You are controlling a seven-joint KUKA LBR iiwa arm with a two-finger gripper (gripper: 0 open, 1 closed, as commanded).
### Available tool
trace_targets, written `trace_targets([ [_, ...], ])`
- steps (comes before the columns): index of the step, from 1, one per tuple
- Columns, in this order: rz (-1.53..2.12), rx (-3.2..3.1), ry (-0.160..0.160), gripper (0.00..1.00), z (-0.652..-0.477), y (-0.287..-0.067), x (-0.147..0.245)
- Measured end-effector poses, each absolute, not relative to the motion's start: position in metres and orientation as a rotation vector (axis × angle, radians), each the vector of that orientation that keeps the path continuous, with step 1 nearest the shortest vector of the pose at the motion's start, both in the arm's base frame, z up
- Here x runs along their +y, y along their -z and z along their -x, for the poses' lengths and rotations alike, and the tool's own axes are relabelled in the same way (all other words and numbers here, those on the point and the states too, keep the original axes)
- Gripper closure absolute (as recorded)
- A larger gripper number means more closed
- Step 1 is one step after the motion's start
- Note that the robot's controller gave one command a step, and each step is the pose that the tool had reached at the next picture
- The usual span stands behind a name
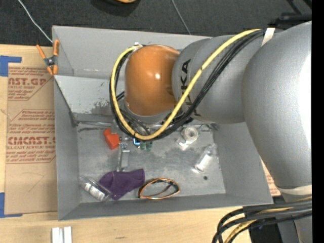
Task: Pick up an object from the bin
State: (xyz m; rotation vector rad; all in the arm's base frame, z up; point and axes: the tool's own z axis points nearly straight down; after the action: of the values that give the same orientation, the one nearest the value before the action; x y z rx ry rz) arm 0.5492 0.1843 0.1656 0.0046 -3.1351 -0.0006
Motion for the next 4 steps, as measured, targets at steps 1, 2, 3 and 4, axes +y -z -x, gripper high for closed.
trace_targets([
  [1,-0.001,-3.142,0.003,0.0,-0.551,-0.17,0.183],
  [2,-0.388,-3.112,0.002,0.0,-0.518,-0.109,0.183],
  [3,-0.579,-3.086,0.004,0.0,-0.493,-0.091,0.168],
  [4,-0.578,-3.088,0.004,0.0,-0.494,-0.091,0.168],
])
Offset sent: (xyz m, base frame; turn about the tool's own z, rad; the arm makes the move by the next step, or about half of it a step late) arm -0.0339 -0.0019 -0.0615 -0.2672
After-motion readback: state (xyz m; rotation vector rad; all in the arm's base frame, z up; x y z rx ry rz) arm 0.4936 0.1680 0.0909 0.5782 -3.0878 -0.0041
